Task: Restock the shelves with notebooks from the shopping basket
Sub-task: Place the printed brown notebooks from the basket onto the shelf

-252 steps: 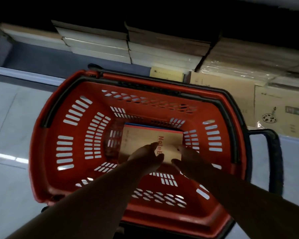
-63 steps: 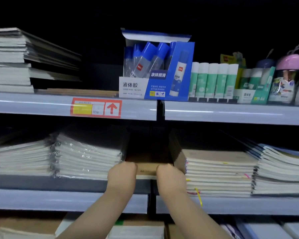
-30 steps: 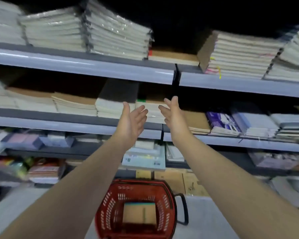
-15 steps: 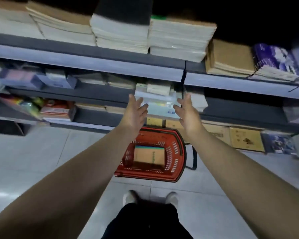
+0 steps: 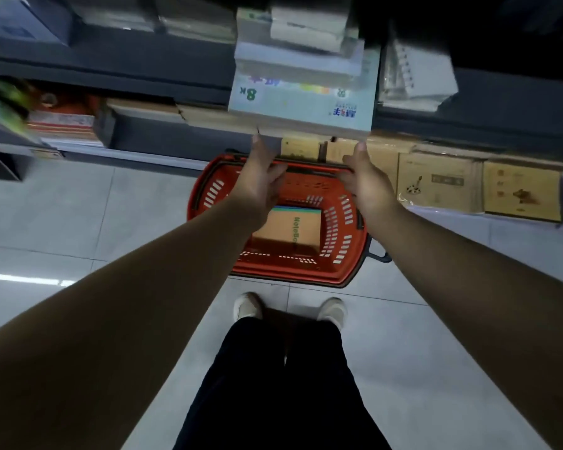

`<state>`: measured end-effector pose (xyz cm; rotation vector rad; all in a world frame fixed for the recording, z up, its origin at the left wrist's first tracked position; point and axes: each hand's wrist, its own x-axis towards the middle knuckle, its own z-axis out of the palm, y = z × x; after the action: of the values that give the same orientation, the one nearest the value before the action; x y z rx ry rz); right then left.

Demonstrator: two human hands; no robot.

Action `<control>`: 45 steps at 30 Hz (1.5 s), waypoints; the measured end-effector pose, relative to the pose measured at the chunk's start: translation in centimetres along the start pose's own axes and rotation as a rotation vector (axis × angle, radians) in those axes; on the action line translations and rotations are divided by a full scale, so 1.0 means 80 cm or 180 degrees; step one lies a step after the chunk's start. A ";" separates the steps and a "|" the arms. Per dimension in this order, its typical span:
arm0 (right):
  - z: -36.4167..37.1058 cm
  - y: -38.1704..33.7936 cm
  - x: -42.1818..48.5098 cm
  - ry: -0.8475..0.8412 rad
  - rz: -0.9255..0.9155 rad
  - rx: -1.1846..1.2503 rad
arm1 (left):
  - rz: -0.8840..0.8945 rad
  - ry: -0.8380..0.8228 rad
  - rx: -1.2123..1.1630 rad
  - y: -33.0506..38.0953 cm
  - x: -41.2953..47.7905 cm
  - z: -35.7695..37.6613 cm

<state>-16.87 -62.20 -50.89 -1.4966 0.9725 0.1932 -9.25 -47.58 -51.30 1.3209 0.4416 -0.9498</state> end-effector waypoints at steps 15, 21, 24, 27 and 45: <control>0.037 0.237 0.171 -0.0036 0.0483 -0.0452 | -0.0459 0.0246 0.0422 -0.202 0.200 -0.074; 0.081 0.304 0.248 -0.0148 0.0576 -0.0456 | -0.0395 0.0443 0.0663 -0.261 0.288 -0.111; 0.094 0.335 0.279 -0.0165 0.0745 -0.0442 | -0.0300 0.0588 0.0789 -0.278 0.318 -0.123; 0.102 0.361 0.308 -0.0185 0.0841 -0.0544 | -0.0173 0.0747 0.0664 -0.298 0.351 -0.138; 0.120 0.455 0.398 -0.0013 0.1445 -0.0097 | -0.0969 0.1011 0.2114 -0.359 0.459 -0.188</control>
<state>-16.80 -62.98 -100.15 -1.2833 1.3018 0.5376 -7.53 -44.44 -100.15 2.0659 0.6110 -1.1998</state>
